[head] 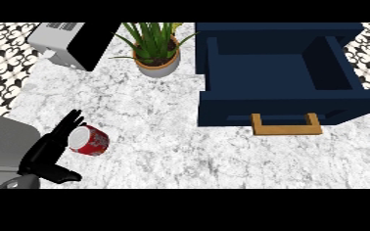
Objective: Pick up the can, place it into the drawer and close the drawer
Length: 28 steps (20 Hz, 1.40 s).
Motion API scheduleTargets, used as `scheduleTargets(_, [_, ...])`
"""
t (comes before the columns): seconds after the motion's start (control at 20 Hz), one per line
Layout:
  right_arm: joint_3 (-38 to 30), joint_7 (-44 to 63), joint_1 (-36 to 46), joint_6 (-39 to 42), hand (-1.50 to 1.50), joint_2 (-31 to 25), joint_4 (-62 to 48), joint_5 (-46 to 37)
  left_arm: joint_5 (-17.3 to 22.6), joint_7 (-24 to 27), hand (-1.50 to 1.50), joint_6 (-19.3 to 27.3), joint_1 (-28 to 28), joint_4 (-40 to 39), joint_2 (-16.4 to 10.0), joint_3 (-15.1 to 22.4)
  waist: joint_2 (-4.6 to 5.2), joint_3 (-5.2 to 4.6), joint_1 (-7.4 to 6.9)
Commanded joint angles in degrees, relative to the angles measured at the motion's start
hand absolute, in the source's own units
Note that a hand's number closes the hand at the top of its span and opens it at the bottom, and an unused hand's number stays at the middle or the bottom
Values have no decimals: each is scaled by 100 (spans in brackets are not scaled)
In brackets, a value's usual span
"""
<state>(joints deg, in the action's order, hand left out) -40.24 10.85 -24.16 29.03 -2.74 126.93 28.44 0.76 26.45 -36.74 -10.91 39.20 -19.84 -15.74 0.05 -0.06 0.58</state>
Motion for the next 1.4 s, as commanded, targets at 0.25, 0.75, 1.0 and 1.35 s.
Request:
scheduleTargets(0.25, [-136,-183,-150,379,-150,104,-109,-32,-206,866,-150,-370,-680,-1521,-216,25,11,-4,42])
scheduleTargets(0.75, [-379,199,63,305,-150,-205,-228,436,89,502,150,-523,-1153,-1861,89,-14,9,-2,29])
scheduleTargets(1.0, [-344,327,26,168,-150,11,79,606,84,497,150,-941,-978,-1524,288,231,-1,-2,8])
scheduleTargets(1.35, [-146,124,60,119,-150,266,-46,72,573,-16,150,-1359,-1080,-597,464,277,-19,10,-89])
